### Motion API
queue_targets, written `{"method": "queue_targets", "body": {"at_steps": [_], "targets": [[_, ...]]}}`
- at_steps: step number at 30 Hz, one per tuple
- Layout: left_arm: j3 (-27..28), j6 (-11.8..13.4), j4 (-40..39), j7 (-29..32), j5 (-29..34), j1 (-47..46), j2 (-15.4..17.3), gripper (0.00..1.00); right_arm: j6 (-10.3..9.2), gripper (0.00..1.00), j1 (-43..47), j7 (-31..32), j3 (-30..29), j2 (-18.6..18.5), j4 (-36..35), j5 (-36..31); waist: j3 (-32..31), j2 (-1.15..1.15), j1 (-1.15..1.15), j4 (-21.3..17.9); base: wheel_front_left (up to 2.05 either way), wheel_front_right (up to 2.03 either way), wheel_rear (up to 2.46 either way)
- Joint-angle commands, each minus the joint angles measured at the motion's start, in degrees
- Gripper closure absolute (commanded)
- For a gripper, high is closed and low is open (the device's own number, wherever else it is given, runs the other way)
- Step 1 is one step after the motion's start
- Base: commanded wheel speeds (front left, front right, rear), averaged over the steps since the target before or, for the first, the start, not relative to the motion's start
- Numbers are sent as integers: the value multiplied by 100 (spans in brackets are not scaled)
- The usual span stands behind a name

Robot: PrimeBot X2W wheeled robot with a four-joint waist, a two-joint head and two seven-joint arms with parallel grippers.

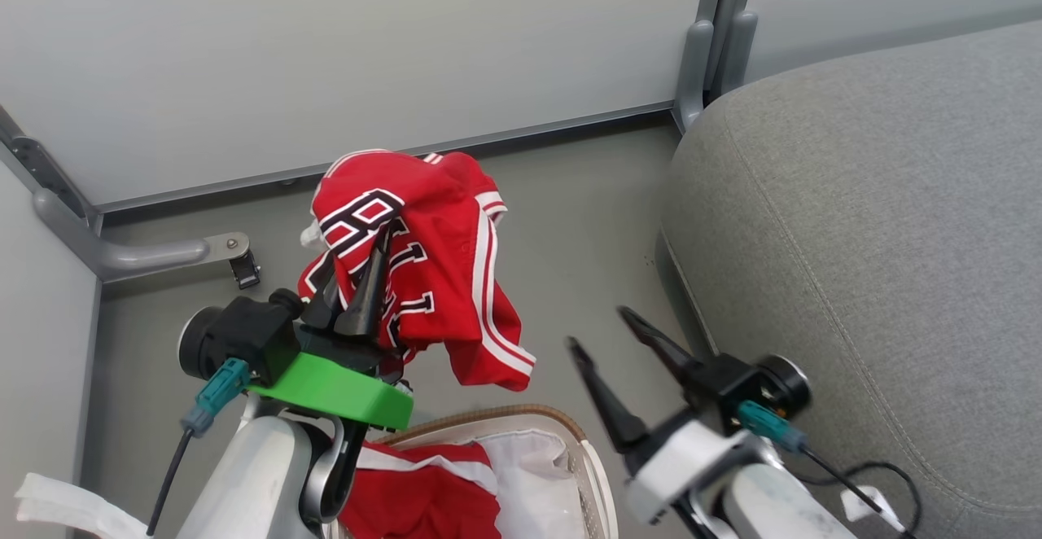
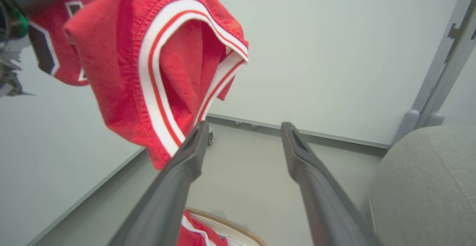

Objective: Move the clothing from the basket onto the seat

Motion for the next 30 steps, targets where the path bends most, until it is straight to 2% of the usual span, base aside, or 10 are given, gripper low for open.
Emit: {"method": "queue_targets", "body": {"at_steps": [1, 7, 12, 21, 22, 23, 26, 30], "targets": [[-4, -16, -27, -4, 38, 76, -18, 100, -5, 0, -142, -11, 219, -18, -159, 105, 19, 0, 1, 5, 0, 0, 0], [-135, -16, 8, -4, 35, 52, -88, 100, -4, 0, -800, -10, 989, -19, -567, 738, 78, 0, 1, 70, 0, 0, 0], [-382, -16, 54, -5, -43, -62, -145, 100, -4, 0, -1202, -10, 1377, -17, -397, 1194, 117, 0, 1, 225, 0, 0, 0], [-948, -16, 20, -4, -291, -152, -226, 100, -5, 0, -1525, -10, 1651, -16, 426, 1402, 109, 0, 1, 483, 0, 0, 0], [-1016, -16, 0, -5, -342, -167, -242, 100, -5, 54, -1568, -7, 1731, -19, 579, 1446, 103, 0, 1, 515, 0, 0, 0], [-1065, -16, -7, -5, -351, -178, -241, 100, -4, 100, -1606, -7, 1800, -11, 618, 1584, 98, 0, 1, 545, 0, 0, 0], [-1183, -16, -8, -4, -388, -144, -195, 100, -5, 100, -1753, -7, 1897, -19, 829, 1809, 90, 0, 1, 579, 0, 0, 0], [-1070, -16, -4, -5, -386, -74, -125, 100, -5, 100, -1755, -7, 1720, -19, 771, 1784, 133, 0, 1, 458, 0, 0, 0]]}}
